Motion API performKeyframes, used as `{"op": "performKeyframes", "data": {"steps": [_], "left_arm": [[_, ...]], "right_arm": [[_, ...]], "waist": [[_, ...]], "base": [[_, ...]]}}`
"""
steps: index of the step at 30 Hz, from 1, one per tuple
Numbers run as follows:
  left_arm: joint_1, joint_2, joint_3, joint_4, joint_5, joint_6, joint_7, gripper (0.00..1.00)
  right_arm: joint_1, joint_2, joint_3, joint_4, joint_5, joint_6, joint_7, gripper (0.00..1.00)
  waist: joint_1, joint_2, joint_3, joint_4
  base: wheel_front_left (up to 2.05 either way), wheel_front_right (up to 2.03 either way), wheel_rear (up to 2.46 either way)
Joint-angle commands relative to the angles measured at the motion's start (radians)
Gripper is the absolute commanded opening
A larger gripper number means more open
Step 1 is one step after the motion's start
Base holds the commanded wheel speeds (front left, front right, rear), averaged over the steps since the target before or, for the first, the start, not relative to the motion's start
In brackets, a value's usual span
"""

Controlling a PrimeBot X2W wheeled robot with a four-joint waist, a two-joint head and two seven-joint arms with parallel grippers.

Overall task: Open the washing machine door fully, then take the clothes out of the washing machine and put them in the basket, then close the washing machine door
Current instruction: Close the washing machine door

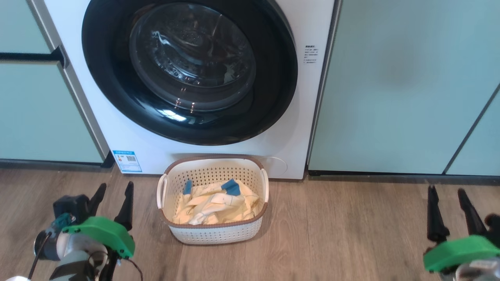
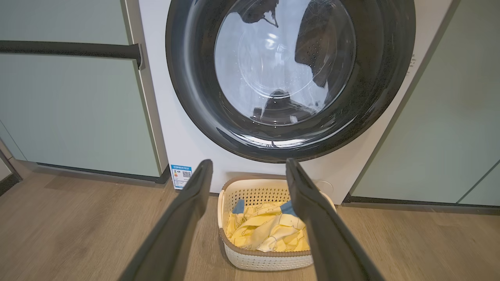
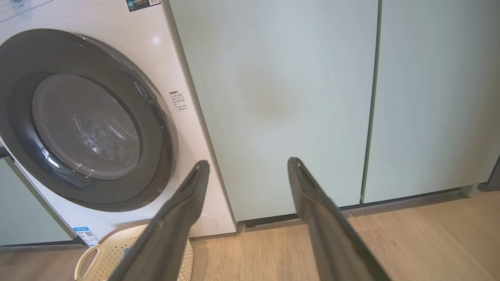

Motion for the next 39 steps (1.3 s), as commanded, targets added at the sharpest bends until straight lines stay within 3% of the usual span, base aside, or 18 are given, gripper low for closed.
{"op": "performKeyframes", "data": {"steps": [1,39], "left_arm": [[-0.039,0.025,0.049,-0.024,0.012,-0.001,-0.006,1.0],[-0.086,0.026,0.018,0.032,0.05,-0.001,-0.006,1.0]], "right_arm": [[-0.017,0.001,0.018,-0.042,-0.015,0.003,-0.007,1.0],[0.034,0.001,0.058,-0.063,-0.092,0.003,-0.007,1.0]], "waist": [[0.0001,-0.0001,-0.004,-0.004],[0.0001,-0.0001,0.013,0.003]], "base": [[0.0,0.0,0.0],[0.0,0.0,0.0]]}}
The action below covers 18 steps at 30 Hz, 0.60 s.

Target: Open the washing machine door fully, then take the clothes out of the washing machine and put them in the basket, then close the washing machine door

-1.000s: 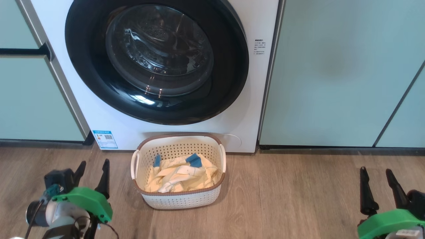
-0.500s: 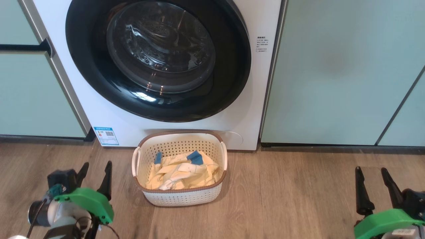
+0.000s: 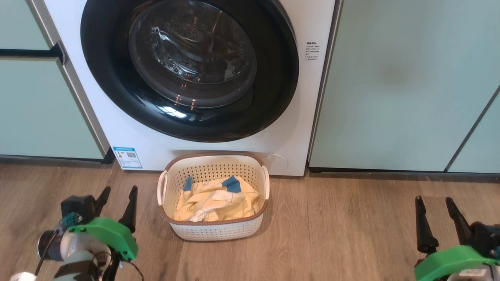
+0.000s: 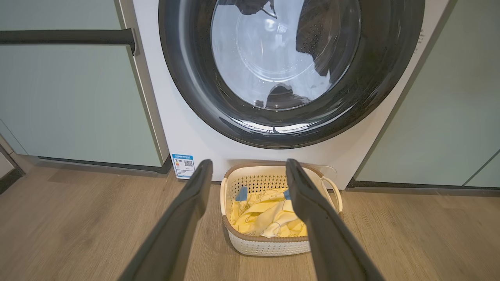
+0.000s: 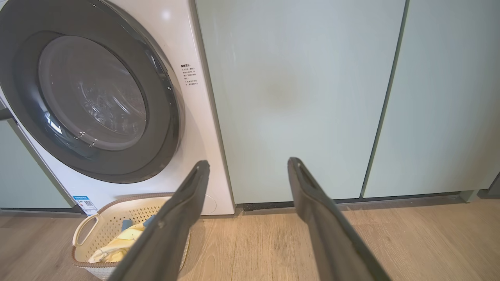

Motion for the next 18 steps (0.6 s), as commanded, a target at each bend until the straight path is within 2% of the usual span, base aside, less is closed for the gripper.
{"op": "performKeyframes", "data": {"steps": [1,18], "left_arm": [[-0.064,0.033,0.028,-0.033,0.008,-0.001,-0.006,1.0],[-0.076,0.042,0.01,-0.02,-0.008,-0.001,-0.006,1.0]], "right_arm": [[-0.024,-0.001,0.024,-0.032,-0.01,0.003,-0.007,1.0],[-0.026,-0.001,0.025,-0.026,-0.012,0.003,-0.007,1.0]], "waist": [[0.0,0.0,0.001,0.002],[0.0,0.0,0.001,0.014]], "base": [[0.0,0.0,0.0],[0.0,0.0,0.0]]}}
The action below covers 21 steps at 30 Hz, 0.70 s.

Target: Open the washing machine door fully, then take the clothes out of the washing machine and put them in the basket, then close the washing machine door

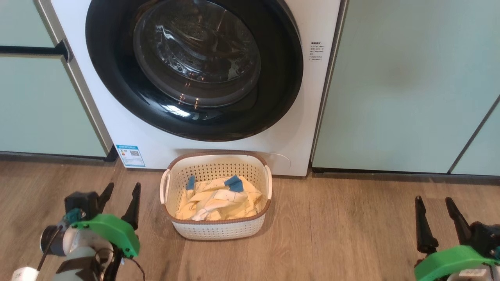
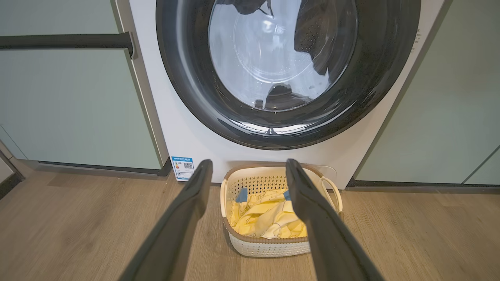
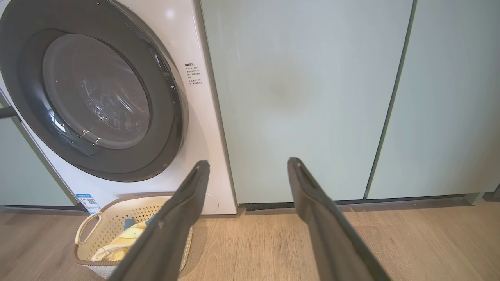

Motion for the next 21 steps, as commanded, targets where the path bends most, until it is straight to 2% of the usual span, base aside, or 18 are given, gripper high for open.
{"op": "performKeyframes", "data": {"steps": [1,2,10,21], "left_arm": [[-0.06,0.035,0.035,-0.024,-0.01,-0.001,-0.006,1.0],[-0.002,0.0,-0.001,0.0,-0.005,0.0,0.0,0.0],[0.099,-0.054,-0.005,0.075,-0.017,0.0,0.004,0.0],[0.101,-0.062,0.006,0.034,-0.134,0.0,0.037,0.0]], "right_arm": [[-0.026,-0.001,0.025,-0.026,-0.01,0.003,-0.007,1.0],[0.0,0.0,0.0,0.0,0.0,0.0,0.0,0.0],[0.064,0.001,-0.001,0.098,0.01,0.0,0.007,0.0],[0.052,0.001,-0.009,0.08,0.138,0.0,0.039,0.0]], "waist": [[0.0,0.0,-0.001,0.001],[0.0,0.0,-0.001,0.001],[0.0,0.0,0.0,0.002],[0.0,0.0,0.008,0.007]], "base": [[0.0,0.0,0.0],[0.0,0.0,0.0],[0.0,0.0,0.0],[0.0,0.0,0.0]]}}
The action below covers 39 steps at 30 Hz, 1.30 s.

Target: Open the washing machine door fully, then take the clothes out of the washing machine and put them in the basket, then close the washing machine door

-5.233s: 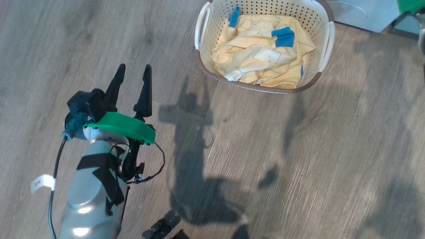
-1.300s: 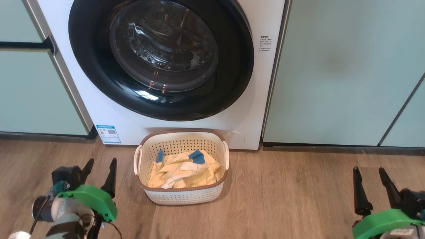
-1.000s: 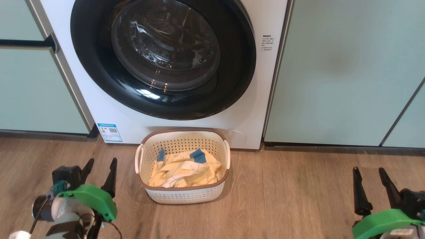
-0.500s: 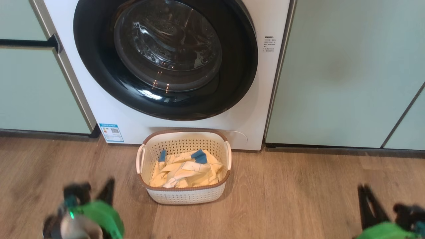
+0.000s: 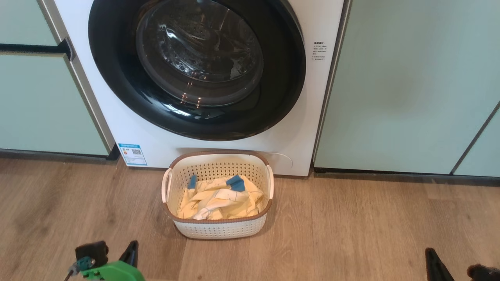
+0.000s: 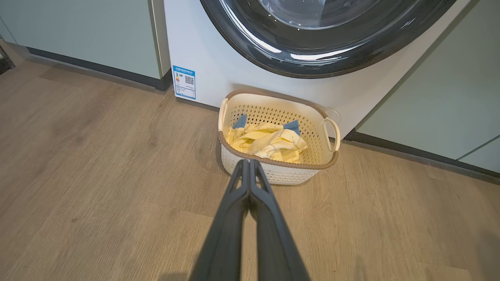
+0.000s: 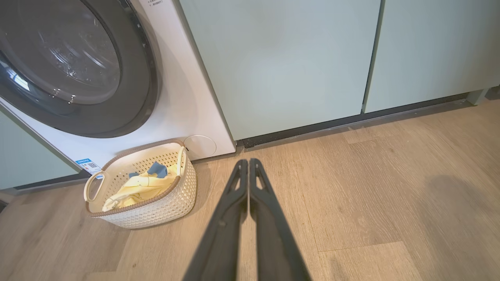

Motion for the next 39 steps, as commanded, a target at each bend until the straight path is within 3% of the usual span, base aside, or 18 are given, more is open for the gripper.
{"op": "performKeyframes", "data": {"steps": [1,39], "left_arm": [[-0.051,0.013,0.012,-0.036,-0.023,0.0,0.003,0.0],[-0.044,-0.018,0.047,-0.178,-0.427,-0.001,0.114,0.0]], "right_arm": [[-0.06,-0.002,-0.006,-0.039,0.026,0.0,0.005,0.0],[-0.098,-0.002,-0.033,-0.102,0.47,0.001,0.115,0.0]], "waist": [[0.0,-0.0001,0.001,0.001],[0.0,-0.0001,0.029,0.019]], "base": [[0.0,0.0,0.0],[0.0,0.0,0.0]]}}
